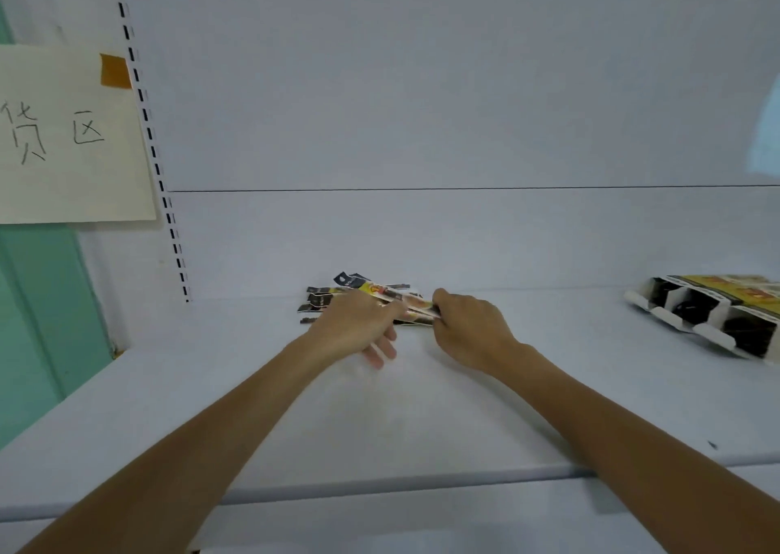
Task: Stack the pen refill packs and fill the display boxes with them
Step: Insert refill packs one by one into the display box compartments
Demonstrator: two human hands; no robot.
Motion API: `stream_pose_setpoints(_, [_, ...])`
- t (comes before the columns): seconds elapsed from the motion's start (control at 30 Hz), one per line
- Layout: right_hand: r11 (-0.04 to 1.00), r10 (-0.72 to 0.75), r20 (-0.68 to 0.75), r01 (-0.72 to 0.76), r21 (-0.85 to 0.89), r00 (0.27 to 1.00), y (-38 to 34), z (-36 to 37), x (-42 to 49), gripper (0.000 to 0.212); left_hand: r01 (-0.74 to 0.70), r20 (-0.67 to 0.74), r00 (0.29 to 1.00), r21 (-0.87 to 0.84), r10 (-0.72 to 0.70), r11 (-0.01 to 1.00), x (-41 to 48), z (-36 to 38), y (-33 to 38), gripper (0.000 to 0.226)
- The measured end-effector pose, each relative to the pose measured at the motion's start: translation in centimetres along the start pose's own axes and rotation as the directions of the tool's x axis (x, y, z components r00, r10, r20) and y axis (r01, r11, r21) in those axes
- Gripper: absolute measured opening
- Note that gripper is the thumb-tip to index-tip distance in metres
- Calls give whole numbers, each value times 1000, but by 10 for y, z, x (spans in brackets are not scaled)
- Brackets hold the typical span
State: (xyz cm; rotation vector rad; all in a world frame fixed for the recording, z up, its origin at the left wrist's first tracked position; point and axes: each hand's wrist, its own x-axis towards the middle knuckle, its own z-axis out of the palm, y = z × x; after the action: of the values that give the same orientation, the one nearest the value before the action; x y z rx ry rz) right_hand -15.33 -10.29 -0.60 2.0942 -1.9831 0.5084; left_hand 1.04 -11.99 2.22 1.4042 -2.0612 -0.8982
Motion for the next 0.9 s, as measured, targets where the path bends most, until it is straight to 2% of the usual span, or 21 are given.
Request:
stream_pose_setpoints(0.03, [999,-7,4,7,-39,1000,11,-3,-5,3,-132,-97,984,183,151,974,-1,3,6,31])
stream_pose_setpoints(0.07, [998,-16,7,17,-62,1000,22,-5,-10,4,-246,-176,926,387,333,889,1,8,12,25])
stream_pose_setpoints(0.1, [998,-23,2,23,-63,1000,32,-8,-16,4,-323,-175,854,559,489,764,3,14,18,27])
stream_pose_setpoints(0.13, [999,-27,-10,27,-46,1000,43,-10,-21,5,-361,-110,809,682,577,636,10,22,19,41])
stream_pose_setpoints(0.17, [999,-35,-32,35,-15,999,55,-14,-27,5,-372,-39,786,767,616,523,19,31,20,55])
stream_pose_setpoints(0.23, [996,-45,-107,53,68,993,80,-21,-38,10,-384,60,748,851,661,357,29,53,24,62])
stream_pose_setpoints(0.3, [984,-34,-180,65,168,983,109,-30,-47,13,-433,85,685,847,724,310,31,78,36,62])
stream_pose_setpoints(0.43, [970,-45,-186,87,227,981,176,-48,-66,10,-488,15,655,772,756,407,23,132,84,62])
stream_pose_setpoints(0.5, [971,-39,-215,88,223,976,209,-59,-78,12,-476,38,708,763,705,437,22,160,109,53])
stream_pose_setpoints(0.57, [971,-31,-246,88,221,969,242,-71,-91,23,-495,58,760,696,647,520,19,188,134,42])
stream_pose_setpoints(0.7, [979,-67,-291,119,164,954,311,-98,-118,46,-507,-40,790,520,612,687,17,229,165,38])
stream_pose_setpoints(0.8, [996,-2,-268,25,82,964,368,-113,-137,42,-414,-143,834,477,533,775,17,248,179,39])
stream_pose_setpoints(0.9, [977,196,-280,-164,133,940,423,-115,-156,33,-293,-229,861,508,455,810,19,261,186,39])
